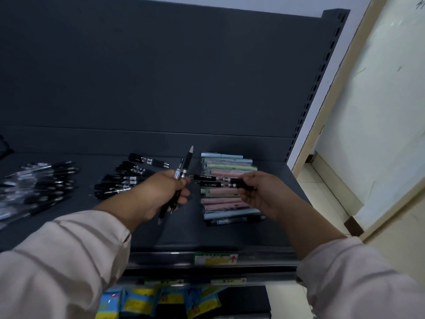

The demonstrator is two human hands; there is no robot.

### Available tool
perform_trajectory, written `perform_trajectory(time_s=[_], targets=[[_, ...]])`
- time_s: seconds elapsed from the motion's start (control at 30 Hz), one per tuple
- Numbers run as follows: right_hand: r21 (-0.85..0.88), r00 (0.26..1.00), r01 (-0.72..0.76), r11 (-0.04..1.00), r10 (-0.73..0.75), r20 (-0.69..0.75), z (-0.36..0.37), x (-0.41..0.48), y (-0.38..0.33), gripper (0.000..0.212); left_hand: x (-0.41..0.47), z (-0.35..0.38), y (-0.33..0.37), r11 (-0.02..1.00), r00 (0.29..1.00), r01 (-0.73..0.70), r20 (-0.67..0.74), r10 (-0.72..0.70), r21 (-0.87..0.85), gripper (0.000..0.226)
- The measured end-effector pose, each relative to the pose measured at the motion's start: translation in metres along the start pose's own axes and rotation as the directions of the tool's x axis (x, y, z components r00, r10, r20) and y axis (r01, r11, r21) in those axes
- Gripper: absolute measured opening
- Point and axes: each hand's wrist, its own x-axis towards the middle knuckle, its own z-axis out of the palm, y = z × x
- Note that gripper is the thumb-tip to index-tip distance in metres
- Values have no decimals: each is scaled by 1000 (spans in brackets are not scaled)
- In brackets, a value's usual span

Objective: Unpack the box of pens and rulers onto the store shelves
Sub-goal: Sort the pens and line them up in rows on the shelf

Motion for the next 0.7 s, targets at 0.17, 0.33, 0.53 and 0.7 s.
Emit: perform_trajectory(time_s=[0.17, 0.33, 0.53, 0.7], targets=[[-38, 997, 7, 999, -4, 81, 36, 6, 1, 16, -10, -30, -8, 997, 999, 6, -54, -10, -73, 14], [-55, 988, -7, 998, 15, 156, 92, 11, 9, 19, -21, -82, -22, 989, 989, 3, -148, -26, -149, 16], [-47, 986, -54, 997, 61, 153, 153, 23, 23, 13, -35, -144, -38, 983, 967, 13, -247, -59, -182, 14], [-66, 988, -86, 994, 94, 126, 191, 31, 37, 7, -42, -177, -50, 985, 958, 47, -271, -92, -168, 13]])
